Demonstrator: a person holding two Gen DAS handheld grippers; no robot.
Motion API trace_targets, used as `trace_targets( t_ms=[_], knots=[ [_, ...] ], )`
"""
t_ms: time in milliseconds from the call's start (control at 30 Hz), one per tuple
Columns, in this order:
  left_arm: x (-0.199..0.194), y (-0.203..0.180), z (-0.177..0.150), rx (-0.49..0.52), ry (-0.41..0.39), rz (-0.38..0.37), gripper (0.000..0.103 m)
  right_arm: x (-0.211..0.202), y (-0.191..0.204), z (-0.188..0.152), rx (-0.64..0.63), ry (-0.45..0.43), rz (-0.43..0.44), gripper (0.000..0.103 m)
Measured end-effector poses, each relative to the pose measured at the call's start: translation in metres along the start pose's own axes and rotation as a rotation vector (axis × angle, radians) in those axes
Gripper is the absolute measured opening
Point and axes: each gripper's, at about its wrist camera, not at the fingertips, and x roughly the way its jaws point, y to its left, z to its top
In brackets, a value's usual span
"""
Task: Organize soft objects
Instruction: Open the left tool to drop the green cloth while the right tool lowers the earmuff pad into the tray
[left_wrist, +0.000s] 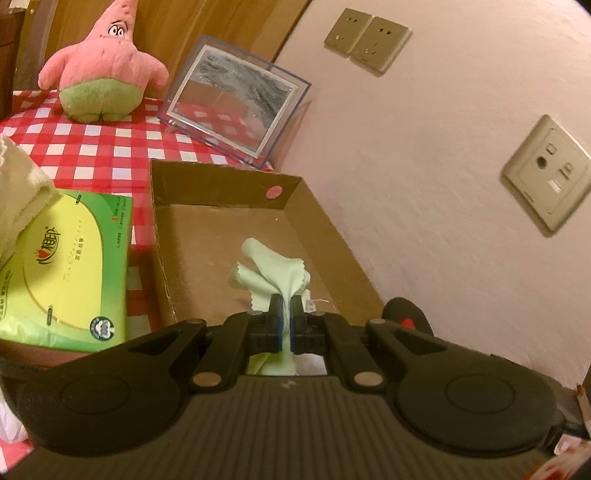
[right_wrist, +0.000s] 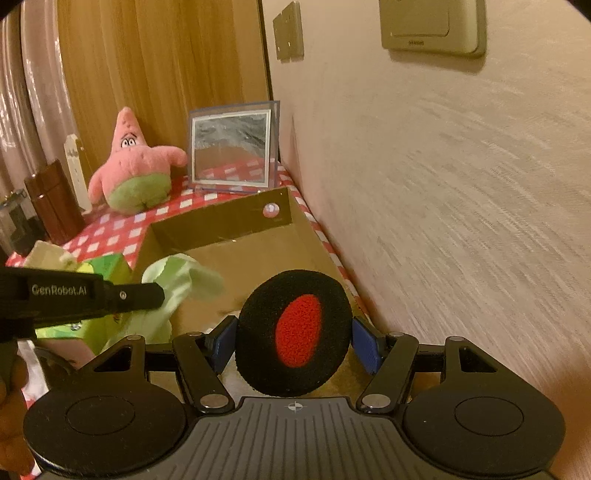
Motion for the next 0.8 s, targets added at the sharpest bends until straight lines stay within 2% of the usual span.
trace_targets(
  t_ms=[100, 167, 200, 233, 600, 800],
  knots=[
    [0.009, 0.002, 0.003, -0.006, 0.007, 0.012, 0.006, 0.006, -0.001, -0.001, -0.011, 0.011, -0.005, 0.066],
    [0.014, 0.004, 0.005, -0.009, 0.016, 0.023, 0.02, 0.009, 0.0, -0.002, -0.017, 0.019, -0.005, 0.066],
    [0.014, 0.005, 0.006, -0.01, 0.018, 0.028, 0.032, 0.01, -0.001, -0.003, -0.019, 0.024, -0.005, 0.066],
    [0.015, 0.005, 0.006, -0.009, 0.023, 0.03, 0.038, 0.011, -0.001, -0.003, -0.022, 0.027, -0.005, 0.066],
    [-0.007, 0.005, 0.005, 0.026, 0.002, 0.049, 0.04, 0.016, 0.003, -0.005, -0.05, 0.041, 0.009, 0.066],
    [-0.016, -0.002, 0.006, 0.113, -0.008, 0.125, 0.046, 0.019, 0.004, -0.003, -0.051, 0.045, 0.028, 0.066]
  ],
)
